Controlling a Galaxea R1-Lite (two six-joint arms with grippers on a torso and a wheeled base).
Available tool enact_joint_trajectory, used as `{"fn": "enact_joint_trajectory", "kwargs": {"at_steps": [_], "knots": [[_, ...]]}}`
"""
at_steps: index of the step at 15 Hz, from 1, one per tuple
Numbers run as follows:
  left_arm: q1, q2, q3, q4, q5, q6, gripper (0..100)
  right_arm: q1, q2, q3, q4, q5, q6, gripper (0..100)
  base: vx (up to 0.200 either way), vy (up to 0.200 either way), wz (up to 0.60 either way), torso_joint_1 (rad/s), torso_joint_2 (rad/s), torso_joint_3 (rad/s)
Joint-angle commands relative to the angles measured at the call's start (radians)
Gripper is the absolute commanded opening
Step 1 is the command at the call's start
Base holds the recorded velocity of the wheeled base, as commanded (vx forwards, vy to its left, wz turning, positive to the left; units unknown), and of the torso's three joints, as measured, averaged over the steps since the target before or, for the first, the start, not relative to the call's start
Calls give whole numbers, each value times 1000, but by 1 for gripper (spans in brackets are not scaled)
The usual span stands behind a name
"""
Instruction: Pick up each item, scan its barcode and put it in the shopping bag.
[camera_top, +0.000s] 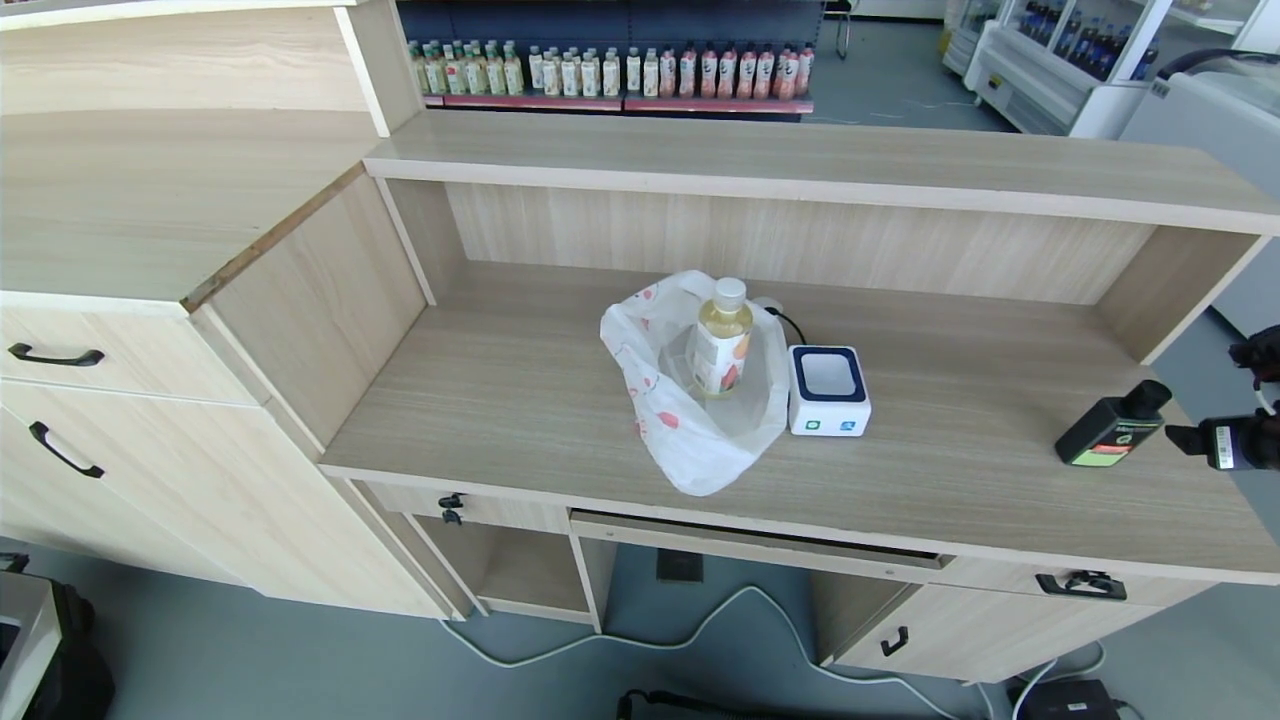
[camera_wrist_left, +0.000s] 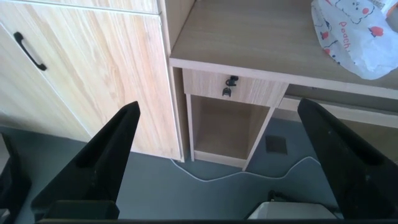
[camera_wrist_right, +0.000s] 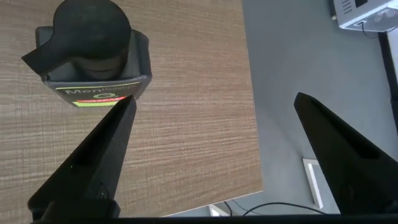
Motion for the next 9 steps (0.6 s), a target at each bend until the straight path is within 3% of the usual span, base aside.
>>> {"fn": "enact_joint_trajectory", "kwargs": {"at_steps": [1, 9], "knots": [[0, 0, 0, 0, 1, 0, 100, 4, 11, -8, 0, -1, -17, 100, 0, 0, 0, 0, 0, 0], [0, 0, 0, 0, 1, 0, 100, 32, 35, -6, 0, -2, -28, 100, 0, 0, 0, 0, 0, 0]]}}
